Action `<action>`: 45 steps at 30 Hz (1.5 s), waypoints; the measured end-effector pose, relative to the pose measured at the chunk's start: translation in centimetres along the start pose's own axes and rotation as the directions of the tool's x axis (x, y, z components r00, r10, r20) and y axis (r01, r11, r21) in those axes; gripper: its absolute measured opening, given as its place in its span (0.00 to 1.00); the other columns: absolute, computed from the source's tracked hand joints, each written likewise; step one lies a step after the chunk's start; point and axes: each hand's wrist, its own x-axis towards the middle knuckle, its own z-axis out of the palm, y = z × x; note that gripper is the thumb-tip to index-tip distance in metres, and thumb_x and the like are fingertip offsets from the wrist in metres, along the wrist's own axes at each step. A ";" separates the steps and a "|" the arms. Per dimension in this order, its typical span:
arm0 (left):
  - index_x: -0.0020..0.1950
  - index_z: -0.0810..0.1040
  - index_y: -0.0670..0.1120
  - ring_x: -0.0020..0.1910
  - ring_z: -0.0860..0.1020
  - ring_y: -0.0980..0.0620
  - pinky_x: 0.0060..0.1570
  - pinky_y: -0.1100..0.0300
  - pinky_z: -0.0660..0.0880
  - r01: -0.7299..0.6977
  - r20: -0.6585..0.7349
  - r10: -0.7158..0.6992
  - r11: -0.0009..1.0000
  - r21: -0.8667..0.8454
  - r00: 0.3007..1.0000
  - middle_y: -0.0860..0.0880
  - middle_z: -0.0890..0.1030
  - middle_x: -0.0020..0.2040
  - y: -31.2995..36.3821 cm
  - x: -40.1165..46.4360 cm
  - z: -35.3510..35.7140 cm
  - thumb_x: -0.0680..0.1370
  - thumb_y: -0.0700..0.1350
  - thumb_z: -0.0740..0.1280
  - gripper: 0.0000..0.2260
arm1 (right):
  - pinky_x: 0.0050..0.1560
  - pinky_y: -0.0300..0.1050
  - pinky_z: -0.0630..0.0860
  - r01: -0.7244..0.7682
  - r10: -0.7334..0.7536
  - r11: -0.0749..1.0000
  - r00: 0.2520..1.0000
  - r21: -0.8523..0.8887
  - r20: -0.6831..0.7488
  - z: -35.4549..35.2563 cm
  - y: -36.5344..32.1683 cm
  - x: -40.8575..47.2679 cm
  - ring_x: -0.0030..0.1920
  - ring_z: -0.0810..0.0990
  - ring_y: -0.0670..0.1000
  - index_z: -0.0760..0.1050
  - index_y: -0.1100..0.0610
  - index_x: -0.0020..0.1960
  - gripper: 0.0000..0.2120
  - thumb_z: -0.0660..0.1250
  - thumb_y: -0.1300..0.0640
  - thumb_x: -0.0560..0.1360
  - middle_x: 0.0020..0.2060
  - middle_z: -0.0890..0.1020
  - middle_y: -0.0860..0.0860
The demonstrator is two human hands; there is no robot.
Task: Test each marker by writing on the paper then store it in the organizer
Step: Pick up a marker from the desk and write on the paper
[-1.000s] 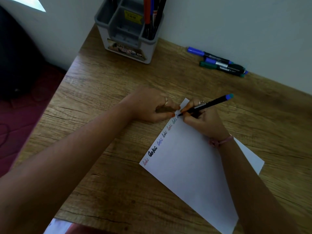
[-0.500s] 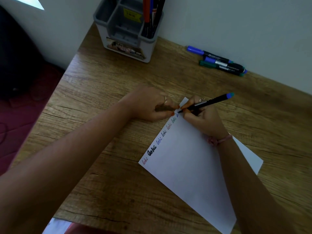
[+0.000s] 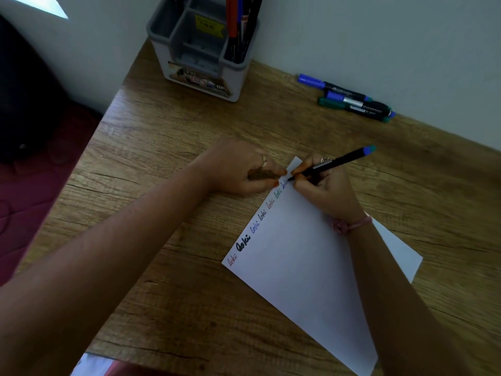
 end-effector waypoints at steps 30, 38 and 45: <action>0.61 0.75 0.54 0.45 0.73 0.55 0.50 0.62 0.71 0.386 0.199 -0.683 0.131 -0.913 0.703 0.51 0.75 0.45 3.8 -0.5 -3.3 0.81 0.46 0.53 0.13 | 0.45 0.40 0.78 -0.134 0.138 0.983 0.990 0.125 -0.017 -1.4 -4.7 -1.3 0.40 0.81 0.47 0.75 0.57 0.44 0.09 0.62 0.70 0.75 0.40 0.81 0.53; 0.63 0.74 0.41 0.56 0.80 0.52 0.54 0.60 0.77 -0.106 0.321 -0.667 -0.517 -0.850 0.672 0.45 0.81 0.57 8.9 -4.9 -3.6 0.80 0.35 0.57 0.14 | 0.46 0.40 0.79 -0.047 0.118 0.941 0.974 0.335 -0.196 1.4 -8.9 -7.2 0.46 0.84 0.49 0.74 0.59 0.48 0.08 0.61 0.70 0.76 0.45 0.84 0.53; 0.56 0.76 0.38 0.53 0.81 0.50 0.48 0.59 0.80 -0.259 0.377 -0.681 -0.640 -0.724 0.628 0.41 0.83 0.53 11.7 -5.5 -5.0 0.78 0.34 0.61 0.09 | 0.46 0.40 0.79 0.082 0.009 0.946 0.960 0.312 -0.280 3.4 -9.6 -10.2 0.45 0.85 0.52 0.74 0.62 0.45 0.06 0.64 0.72 0.73 0.41 0.85 0.52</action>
